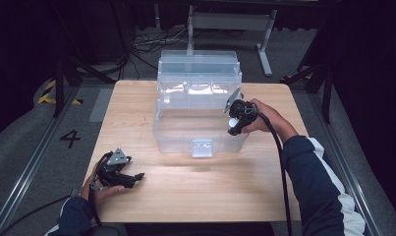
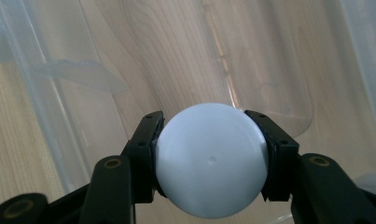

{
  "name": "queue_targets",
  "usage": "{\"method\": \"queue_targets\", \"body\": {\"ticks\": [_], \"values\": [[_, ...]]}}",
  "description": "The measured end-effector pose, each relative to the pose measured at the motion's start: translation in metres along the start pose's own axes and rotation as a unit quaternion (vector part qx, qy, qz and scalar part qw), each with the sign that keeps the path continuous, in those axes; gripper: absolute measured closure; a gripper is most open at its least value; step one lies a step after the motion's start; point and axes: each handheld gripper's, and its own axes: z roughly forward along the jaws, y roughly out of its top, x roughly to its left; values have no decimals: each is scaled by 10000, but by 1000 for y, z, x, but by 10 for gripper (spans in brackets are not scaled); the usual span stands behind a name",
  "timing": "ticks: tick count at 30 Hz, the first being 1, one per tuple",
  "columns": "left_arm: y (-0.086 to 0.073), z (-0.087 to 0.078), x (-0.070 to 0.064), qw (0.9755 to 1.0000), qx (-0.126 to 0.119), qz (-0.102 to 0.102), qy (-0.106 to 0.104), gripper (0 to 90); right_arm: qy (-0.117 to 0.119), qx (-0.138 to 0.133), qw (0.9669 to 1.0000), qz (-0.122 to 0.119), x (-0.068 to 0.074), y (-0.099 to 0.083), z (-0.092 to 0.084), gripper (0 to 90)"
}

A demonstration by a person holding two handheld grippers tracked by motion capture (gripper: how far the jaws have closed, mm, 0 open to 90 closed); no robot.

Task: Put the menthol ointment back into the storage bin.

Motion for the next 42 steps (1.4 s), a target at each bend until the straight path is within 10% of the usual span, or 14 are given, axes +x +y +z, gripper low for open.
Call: {"method": "queue_targets", "body": {"ticks": [42], "values": [[0, 0, 0, 10000, 0, 1, 2, 177, 182, 335, 9992, 102, -3, -1, 12, 460]]}}
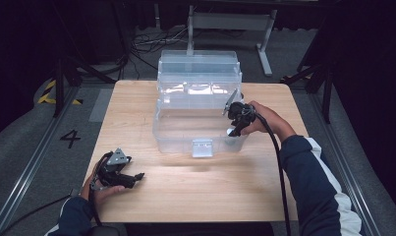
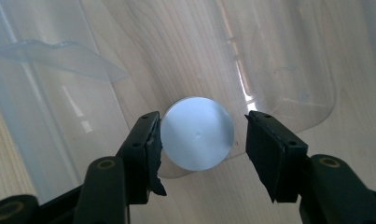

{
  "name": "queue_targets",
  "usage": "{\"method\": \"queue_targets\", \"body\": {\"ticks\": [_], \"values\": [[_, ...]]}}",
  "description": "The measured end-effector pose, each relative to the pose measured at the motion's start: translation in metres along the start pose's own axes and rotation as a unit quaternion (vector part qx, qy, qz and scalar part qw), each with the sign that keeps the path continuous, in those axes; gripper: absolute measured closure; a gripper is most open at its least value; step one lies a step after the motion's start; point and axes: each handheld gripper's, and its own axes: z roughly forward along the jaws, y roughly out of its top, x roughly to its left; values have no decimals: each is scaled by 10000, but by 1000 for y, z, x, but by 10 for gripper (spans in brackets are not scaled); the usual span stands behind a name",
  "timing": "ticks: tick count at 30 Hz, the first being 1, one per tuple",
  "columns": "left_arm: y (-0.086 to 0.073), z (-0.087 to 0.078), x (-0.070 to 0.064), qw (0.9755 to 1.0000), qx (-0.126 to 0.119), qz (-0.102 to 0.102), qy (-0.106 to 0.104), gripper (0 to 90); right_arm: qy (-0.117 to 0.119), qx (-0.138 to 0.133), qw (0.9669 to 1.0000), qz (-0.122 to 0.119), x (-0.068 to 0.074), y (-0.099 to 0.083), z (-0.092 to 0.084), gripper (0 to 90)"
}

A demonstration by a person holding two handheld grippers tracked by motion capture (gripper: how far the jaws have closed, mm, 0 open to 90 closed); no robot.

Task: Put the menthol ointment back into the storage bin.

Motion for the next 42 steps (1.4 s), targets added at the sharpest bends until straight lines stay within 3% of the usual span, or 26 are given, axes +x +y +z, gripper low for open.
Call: {"method": "queue_targets", "body": {"ticks": [10, 17, 24, 28, 32, 37, 42], "values": [[0, 0, 0, 10000, 1, 0, 1, 177, 50, -405, 9990, 193, -2, -9, -9, 446], [0, 0, 0, 10000, 1, -1, 0, 177, -19, -647, 9977, 198, -1, -12, -16, 442], [0, 0, 0, 10000, 2, -1, 25, 178, -213, -1068, 9938, 230, 0, -19, -32, 433], [2, 0, 1, 9999, 37, -76, 109, 206, -338, -1546, 9870, 291, 3, -29, -46, 439], [7, 1, 2, 9999, 50, -3, 130, 246, -532, -1936, 9792, 307, 1, -39, -61, 441], [27, -6, -2, 9996, -122, 227, 74, 260, -718, -2553, 9630, 473, -4, -51, -80, 446], [60, -17, -11, 9974, -516, 476, 145, 280, -1025, -2864, 9502, 685, -14, -55, -94, 442]]}}
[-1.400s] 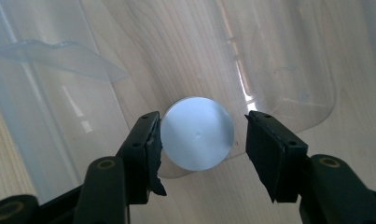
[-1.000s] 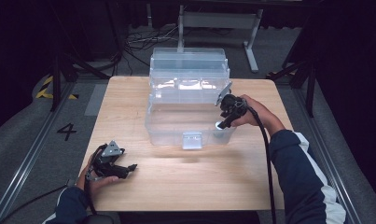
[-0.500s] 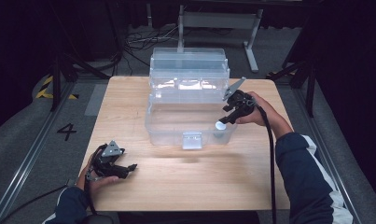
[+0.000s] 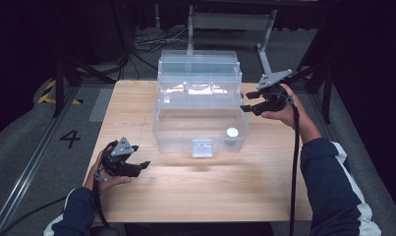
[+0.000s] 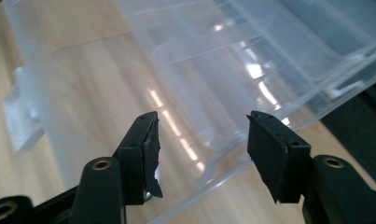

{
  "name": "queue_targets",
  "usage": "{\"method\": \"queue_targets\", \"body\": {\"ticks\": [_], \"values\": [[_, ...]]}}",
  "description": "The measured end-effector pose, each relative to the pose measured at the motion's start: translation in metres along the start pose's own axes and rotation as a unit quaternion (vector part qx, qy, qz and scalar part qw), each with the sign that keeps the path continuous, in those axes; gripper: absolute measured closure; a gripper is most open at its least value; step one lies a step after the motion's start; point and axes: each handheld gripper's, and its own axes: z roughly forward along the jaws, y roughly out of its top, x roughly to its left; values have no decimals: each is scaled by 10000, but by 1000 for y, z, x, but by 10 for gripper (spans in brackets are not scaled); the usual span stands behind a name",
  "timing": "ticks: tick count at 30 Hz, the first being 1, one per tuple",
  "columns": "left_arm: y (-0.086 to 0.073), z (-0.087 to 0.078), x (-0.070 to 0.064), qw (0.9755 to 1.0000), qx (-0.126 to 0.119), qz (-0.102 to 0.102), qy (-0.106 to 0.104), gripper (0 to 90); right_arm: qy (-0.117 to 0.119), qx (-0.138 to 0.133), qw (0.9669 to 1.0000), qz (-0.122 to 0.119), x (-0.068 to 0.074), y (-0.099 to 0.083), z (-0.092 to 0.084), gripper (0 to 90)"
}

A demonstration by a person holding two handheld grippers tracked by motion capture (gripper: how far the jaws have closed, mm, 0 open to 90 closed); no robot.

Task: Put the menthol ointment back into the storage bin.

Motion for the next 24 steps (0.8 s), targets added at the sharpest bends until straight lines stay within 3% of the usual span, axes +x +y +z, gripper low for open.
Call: {"method": "queue_targets", "body": {"ticks": [6, 15, 24], "values": [[29, 1, -8, 9995, -229, 232, -17, 290, -367, -308, 9986, 217, -16, 8, -4, 429], [52, 6, -16, 9981, -461, 401, -110, 306, -455, -494, 9972, 326, -37, 24, -3, 424], [64, 28, -23, 9974, -313, 582, -283, 337, -487, -500, 9969, 373, -46, 33, 18, 406]]}}
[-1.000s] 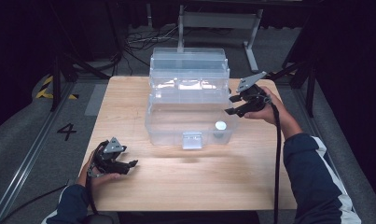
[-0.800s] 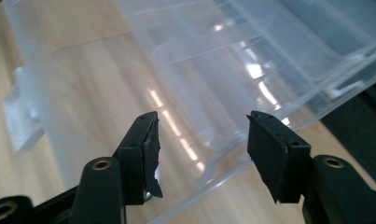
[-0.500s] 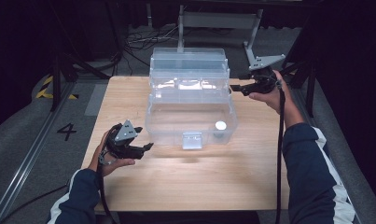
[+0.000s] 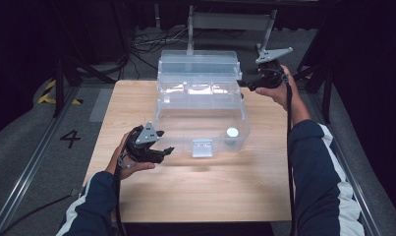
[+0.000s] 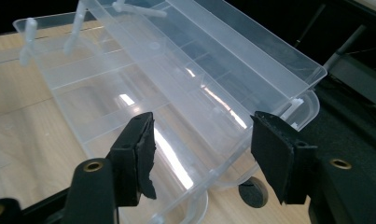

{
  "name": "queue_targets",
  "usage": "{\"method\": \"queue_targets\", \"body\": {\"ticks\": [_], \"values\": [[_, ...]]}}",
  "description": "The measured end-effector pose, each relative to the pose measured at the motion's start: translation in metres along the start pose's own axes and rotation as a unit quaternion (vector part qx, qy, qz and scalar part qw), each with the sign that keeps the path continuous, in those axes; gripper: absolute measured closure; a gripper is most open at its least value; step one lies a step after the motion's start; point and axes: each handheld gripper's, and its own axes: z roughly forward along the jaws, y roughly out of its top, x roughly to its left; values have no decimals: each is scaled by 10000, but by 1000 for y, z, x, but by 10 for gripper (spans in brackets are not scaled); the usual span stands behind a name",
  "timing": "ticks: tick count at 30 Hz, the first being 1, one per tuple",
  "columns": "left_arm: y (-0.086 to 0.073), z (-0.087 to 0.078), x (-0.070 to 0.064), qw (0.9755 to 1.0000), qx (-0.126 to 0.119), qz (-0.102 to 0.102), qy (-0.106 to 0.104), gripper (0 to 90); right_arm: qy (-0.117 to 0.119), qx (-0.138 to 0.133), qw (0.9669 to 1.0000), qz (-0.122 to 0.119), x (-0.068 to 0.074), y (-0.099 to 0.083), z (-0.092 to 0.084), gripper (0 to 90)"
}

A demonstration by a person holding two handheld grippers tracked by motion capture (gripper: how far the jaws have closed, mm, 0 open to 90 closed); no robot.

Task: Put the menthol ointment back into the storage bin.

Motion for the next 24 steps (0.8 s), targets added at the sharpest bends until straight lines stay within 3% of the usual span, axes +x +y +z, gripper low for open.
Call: {"method": "queue_targets", "body": {"ticks": [7, 17, 21, 24], "values": [[0, 5, 3, 10000, 0, 6, 16, 398, 104, -6, 9999, 16, -1, 3, 16, 404], [4, 25, 13, 9997, 110, -101, -211, 493, 361, 85, 9993, -109, 2, 6, 46, 422], [4, 37, 14, 9995, 245, -45, -218, 546, 403, 318, 9986, -137, 3, 7, 62, 427], [5, 40, 17, 9992, 214, -37, -345, 600, 468, 284, 9985, -95, 1, 8, 66, 444]]}}
